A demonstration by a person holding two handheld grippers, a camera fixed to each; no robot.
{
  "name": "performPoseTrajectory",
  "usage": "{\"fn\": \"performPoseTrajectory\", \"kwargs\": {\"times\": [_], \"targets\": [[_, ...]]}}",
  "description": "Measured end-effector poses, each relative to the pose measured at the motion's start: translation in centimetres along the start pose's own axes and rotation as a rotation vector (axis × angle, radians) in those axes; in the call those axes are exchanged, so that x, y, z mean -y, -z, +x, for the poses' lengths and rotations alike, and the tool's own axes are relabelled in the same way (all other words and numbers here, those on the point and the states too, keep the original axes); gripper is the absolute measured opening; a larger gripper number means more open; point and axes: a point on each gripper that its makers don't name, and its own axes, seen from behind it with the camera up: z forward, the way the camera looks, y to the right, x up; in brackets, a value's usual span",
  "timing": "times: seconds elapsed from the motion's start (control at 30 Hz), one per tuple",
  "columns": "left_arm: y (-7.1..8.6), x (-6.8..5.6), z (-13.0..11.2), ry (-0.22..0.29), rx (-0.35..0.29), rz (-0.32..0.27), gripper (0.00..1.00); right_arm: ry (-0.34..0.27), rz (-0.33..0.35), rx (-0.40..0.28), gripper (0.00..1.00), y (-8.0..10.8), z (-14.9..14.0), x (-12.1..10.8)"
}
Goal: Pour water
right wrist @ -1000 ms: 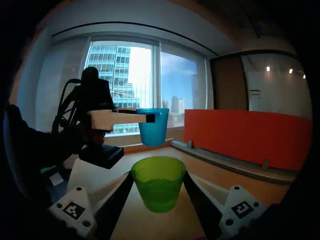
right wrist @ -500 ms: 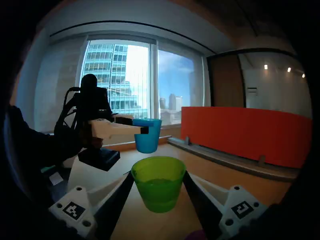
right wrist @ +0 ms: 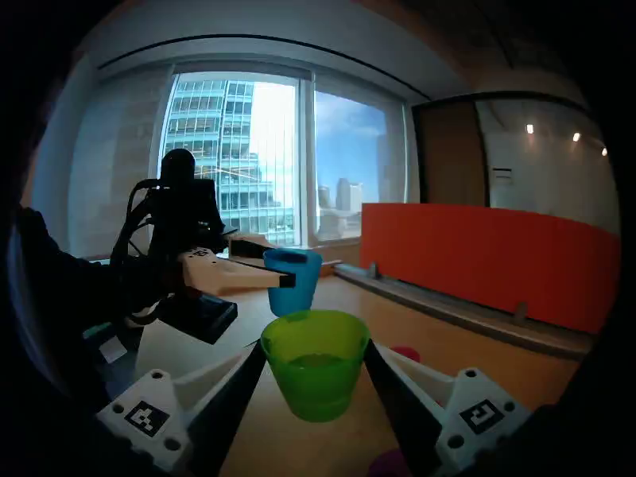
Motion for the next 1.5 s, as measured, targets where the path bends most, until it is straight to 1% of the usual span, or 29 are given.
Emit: {"fn": "performPoseTrajectory", "kwargs": {"times": [0.27, 0.57, 0.97, 1.1, 1.5], "targets": [[-0.1, -0.5, -2.1, -0.01, 0.049, -0.016, 0.87, -0.005, 0.005, 0.035, 0.91, 0.3, -1.4, 0.1], [-0.2, -1.5, -4.6, -0.03, 0.106, -0.045, 0.87, 0.003, 0.01, 0.074, 0.92, 0.2, -2.8, 0.2], [-0.2, -1.7, -6.3, -0.036, 0.151, -0.06, 0.87, 0.007, 0.022, 0.103, 0.92, 0.2, -3.9, 0.6], [-0.2, -1.8, -6.7, -0.046, 0.165, -0.065, 0.87, 0.006, 0.027, 0.111, 0.92, 0.3, -4.1, 0.8], [-0.2, -2.5, -9.3, -0.082, 0.239, -0.09, 0.87, 0.004, 0.048, 0.18, 0.92, 0.4, -6.5, 1.4]]}}
